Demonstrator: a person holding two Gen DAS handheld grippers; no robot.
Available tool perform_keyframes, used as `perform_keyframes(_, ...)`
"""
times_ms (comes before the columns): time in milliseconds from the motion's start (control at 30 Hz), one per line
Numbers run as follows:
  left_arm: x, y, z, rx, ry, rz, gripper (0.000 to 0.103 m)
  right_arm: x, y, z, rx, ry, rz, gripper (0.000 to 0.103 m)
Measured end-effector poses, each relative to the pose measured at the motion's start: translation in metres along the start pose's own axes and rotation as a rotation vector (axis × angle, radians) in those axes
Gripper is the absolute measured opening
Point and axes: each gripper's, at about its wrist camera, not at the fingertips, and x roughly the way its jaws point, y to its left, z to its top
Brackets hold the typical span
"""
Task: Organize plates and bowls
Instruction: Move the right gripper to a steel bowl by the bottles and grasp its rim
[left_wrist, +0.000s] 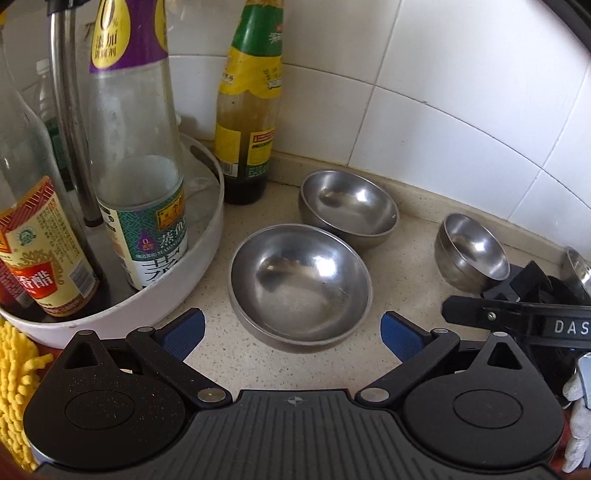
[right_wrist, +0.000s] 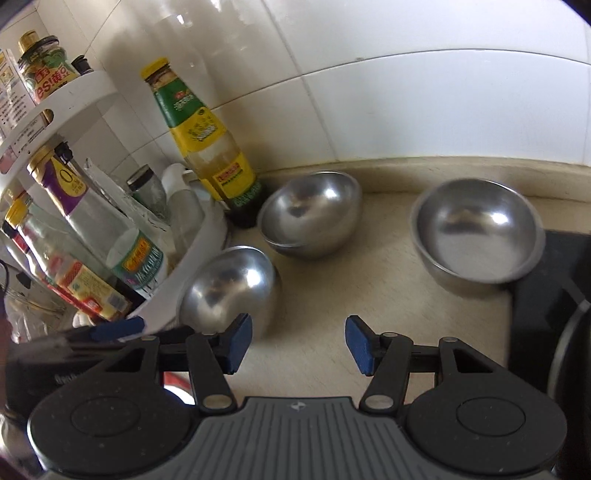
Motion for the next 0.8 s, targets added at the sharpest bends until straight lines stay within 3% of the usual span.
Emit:
perform_keyframes(200, 0.018, 0.010, 0.009, -0.054, 0.017, 0.001, 0.096, 0.033, 0.008, 0.015, -0.006, 0.035, 0.005, 0.053)
perform_keyframes(267, 0.025, 0.014, 0.010, -0.063, 0.033, -0.016, 0.085, 0.041, 0.009, 0.017, -0.006, 0.048, 0.014, 0.052)
perform_keyframes(367, 0.035, 0.014, 0.011, -0.053, 0.066, -0.021, 0.080, 0.053, 0.010, 0.020, -0.005, 0.075, 0.020, 0.050)
perform_keyframes(600, 0.044, 0.014, 0.012, -0.041, 0.059, 0.000, 0.077, 0.085, 0.003, 0.022, 0.070, 0.165, 0.070, 0.039)
perform_keyframes(800, 0.047, 0.012, 0.013, -0.011, 0.061, -0.009, 0.077, 0.087, 0.003, 0.016, 0.079, 0.179, 0.098, 0.031)
